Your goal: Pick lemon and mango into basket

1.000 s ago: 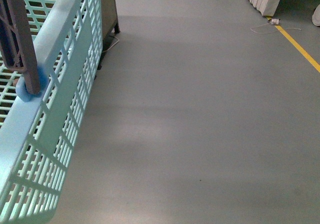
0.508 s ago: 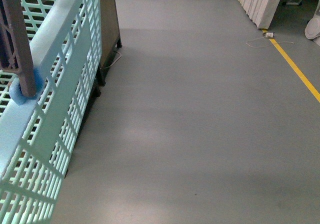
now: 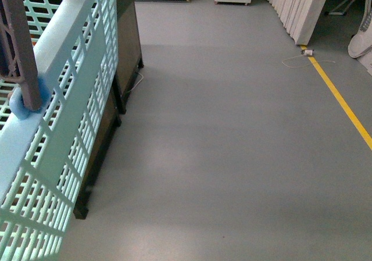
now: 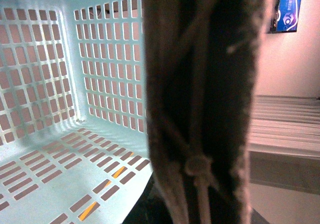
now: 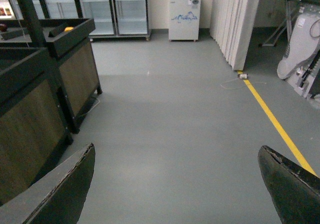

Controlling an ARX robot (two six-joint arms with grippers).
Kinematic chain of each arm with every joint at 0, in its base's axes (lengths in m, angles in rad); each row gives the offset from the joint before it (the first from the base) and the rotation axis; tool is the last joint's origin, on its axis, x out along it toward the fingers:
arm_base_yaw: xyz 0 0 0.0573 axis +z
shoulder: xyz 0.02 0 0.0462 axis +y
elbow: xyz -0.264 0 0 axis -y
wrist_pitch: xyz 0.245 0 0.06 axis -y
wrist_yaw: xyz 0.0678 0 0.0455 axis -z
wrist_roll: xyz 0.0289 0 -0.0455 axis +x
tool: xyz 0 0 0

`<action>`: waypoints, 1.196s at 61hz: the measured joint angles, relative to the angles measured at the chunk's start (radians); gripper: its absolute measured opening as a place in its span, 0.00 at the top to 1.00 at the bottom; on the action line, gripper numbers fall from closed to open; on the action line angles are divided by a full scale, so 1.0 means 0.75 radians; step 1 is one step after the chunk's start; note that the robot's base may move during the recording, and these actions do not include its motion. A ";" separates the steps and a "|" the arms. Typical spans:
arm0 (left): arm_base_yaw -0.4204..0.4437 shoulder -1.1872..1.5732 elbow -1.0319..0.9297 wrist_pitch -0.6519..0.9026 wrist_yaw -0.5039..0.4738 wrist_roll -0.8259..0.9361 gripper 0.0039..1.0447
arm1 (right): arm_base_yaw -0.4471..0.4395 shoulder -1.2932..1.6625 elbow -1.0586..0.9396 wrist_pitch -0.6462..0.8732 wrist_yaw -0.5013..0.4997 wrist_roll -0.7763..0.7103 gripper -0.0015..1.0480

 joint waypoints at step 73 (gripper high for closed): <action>-0.005 0.000 0.000 0.001 0.001 -0.002 0.96 | 0.001 0.002 0.000 -0.001 0.005 0.000 0.08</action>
